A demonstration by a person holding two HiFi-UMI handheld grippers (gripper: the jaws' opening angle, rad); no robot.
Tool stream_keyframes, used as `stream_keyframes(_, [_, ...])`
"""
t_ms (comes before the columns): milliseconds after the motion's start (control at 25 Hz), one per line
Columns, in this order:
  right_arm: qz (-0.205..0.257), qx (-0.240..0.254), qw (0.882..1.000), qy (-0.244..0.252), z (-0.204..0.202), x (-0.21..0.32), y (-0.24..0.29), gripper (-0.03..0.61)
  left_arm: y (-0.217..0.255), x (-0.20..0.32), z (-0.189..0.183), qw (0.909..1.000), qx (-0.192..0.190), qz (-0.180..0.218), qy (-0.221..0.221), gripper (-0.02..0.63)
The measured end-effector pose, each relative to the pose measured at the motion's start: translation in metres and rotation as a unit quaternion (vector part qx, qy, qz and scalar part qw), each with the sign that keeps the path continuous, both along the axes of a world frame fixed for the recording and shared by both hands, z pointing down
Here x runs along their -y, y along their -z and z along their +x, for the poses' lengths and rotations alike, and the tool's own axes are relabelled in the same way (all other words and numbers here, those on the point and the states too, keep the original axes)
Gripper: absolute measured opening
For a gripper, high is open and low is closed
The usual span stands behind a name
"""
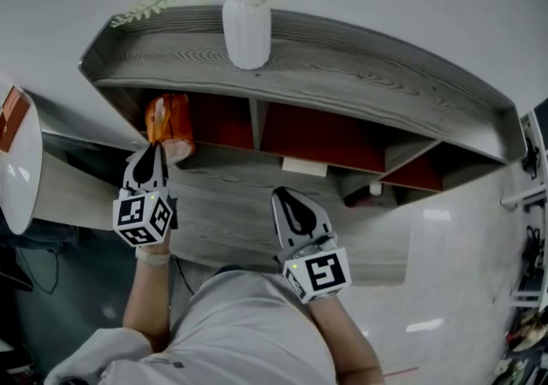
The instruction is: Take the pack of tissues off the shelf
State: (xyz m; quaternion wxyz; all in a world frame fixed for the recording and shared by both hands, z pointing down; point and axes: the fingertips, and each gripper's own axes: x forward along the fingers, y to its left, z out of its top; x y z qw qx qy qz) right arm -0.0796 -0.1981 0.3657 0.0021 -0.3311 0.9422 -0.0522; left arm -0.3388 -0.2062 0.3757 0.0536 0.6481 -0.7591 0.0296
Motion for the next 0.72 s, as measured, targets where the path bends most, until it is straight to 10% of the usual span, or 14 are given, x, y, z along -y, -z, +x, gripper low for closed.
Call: stream_keyframes(720, [-0.016, 0.001, 1.000, 0.020, 0.043, -0.050, -0.019, 0.026, -0.007, -0.082, 0.083, 0.9991, -0.013, 0.012, -0.038, 0.020])
